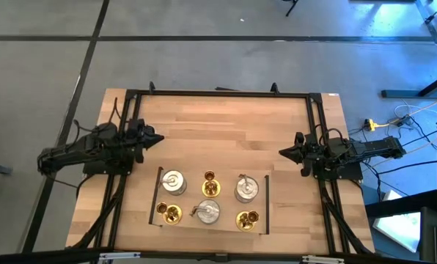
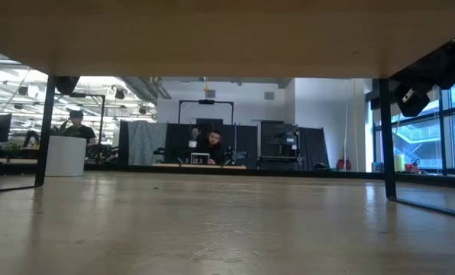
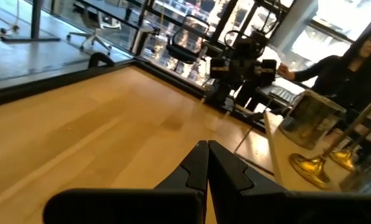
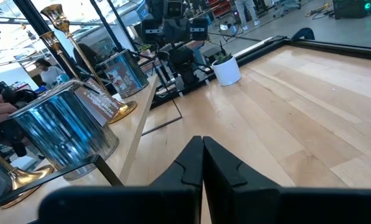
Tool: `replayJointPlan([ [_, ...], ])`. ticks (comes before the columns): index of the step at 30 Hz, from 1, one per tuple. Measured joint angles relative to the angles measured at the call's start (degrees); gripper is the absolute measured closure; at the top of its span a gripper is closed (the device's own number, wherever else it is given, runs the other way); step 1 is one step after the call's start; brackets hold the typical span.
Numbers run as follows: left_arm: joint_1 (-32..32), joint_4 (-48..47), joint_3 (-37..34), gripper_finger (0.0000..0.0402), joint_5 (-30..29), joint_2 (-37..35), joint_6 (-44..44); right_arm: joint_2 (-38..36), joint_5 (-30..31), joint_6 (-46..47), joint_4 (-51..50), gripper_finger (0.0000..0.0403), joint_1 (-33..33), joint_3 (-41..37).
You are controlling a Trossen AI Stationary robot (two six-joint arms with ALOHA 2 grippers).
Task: Pick & Place candle stick holders
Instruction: Return to Home Position
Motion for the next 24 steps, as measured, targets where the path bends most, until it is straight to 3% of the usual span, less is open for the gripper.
replayJointPlan([
  [6,-3.75,-0.33,-1.0,0.04,-5.52,-0.02,0.91,-0.01,0.0,-0.01,0.0,0.0396,0.01,0.0],
  [14,-5.58,6.23,-6.92,0.04,-5.87,-0.04,-1.32,0.0,0.0,-0.02,0.0,0.0396,0.0,0.0],
  [24,-5.56,4.9,-7.61,0.0399,-5.86,-0.02,-2.4,-0.01,0.0,-0.01,0.0,0.0396,0.02,0.0],
])
